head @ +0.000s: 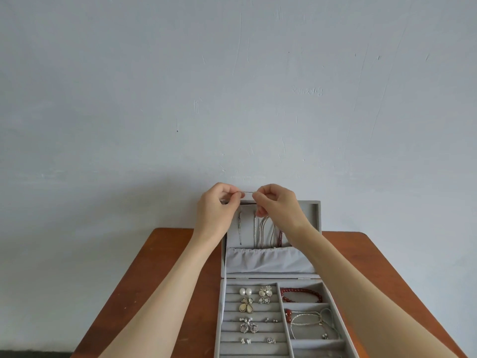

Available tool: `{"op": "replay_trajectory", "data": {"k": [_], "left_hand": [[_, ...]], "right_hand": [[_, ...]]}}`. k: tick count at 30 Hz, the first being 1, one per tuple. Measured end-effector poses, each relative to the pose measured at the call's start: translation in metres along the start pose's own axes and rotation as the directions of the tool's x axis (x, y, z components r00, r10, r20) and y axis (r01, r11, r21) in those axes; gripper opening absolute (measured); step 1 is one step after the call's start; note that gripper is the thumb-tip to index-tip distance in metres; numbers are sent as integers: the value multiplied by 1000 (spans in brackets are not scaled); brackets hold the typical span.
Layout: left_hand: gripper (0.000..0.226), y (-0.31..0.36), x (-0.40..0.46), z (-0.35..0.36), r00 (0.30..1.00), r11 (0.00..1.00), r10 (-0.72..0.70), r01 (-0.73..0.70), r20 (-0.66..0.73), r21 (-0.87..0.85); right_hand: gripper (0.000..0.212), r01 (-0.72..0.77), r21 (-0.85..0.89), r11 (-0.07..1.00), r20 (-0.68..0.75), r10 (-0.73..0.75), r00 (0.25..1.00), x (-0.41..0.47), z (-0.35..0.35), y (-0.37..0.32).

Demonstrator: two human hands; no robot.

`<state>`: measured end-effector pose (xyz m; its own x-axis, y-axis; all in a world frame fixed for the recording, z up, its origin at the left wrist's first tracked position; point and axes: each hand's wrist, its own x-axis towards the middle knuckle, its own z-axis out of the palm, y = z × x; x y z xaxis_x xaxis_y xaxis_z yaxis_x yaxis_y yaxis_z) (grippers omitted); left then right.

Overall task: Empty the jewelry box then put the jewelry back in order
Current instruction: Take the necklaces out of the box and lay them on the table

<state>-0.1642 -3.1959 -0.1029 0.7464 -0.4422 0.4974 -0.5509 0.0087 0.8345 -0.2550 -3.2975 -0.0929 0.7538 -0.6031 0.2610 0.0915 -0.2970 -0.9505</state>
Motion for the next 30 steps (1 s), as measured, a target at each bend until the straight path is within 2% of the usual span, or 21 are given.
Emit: {"op": "replay_trajectory", "data": {"k": [3,6,8,10,14,18,25,30], "left_hand": [[5,4,0,-4,998,992,-56,60,34,-114],[3,7,3,-5,998,999,-27,25,48,48],[4,8,5,-4,998,977,20,-33,62,209],[5,7,8,-4,996,955,51,-70,73,288],[9,4,12,-2,993,939,83,-105,80,326],[10,4,14,10,989,939,127,-143,72,314],[14,4,16,1,984,938,178,-161,-27,305],[15,5,11,-32,979,915,206,-194,4,353]], "right_hand": [[15,-5,7,1000,46,5,999,1,0,-6],[16,-16,-38,999,10,16,1000,2,-1,-10],[16,-24,-66,998,-25,22,999,3,-4,-10],[16,-31,-143,989,-51,24,998,4,-9,-9],[8,2,-317,949,-47,-18,999,6,-16,-4],[14,49,-421,906,-47,-76,996,6,-23,-3],[12,31,-320,947,-103,-67,992,6,-22,-5],[11,14,-297,955,-74,-38,997,-3,-17,-11]]}}
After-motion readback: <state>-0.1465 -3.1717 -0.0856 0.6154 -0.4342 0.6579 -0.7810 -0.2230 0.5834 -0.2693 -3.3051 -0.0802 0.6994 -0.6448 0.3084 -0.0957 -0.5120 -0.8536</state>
